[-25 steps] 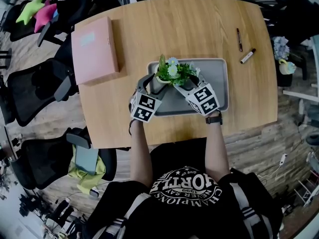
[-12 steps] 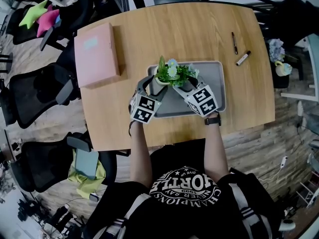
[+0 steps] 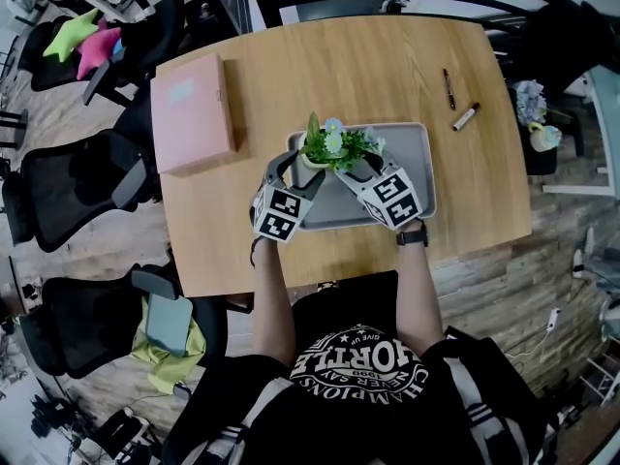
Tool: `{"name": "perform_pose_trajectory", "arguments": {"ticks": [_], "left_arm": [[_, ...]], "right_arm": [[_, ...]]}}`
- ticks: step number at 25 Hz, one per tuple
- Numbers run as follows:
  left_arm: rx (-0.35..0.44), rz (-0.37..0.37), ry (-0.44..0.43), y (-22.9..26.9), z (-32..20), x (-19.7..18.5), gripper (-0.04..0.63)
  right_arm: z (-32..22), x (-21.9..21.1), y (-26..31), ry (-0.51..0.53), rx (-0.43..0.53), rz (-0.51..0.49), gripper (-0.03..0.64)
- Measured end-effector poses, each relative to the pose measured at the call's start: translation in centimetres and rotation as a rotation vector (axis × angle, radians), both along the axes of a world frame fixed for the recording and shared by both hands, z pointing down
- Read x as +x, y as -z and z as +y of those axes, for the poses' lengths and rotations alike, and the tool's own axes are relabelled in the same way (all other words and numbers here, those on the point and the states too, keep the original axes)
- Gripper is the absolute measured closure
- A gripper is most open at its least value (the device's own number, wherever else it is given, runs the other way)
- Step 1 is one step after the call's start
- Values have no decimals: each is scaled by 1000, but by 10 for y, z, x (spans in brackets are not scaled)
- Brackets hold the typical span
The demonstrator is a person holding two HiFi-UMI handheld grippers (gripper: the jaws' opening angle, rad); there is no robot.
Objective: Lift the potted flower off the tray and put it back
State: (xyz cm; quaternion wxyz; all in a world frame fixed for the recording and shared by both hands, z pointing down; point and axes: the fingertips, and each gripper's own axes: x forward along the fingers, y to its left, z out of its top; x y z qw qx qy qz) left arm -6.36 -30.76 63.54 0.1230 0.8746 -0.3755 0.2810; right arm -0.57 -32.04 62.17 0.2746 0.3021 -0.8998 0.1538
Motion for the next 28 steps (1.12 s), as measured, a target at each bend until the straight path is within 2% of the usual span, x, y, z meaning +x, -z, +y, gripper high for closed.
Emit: {"name": "perform_pose_trajectory", "arguments": {"ticks": [28], "left_arm": [[74,3,-27,56,26,8,305]], "right_arm": [[30,10,56,-20,71,-2,349]]}}
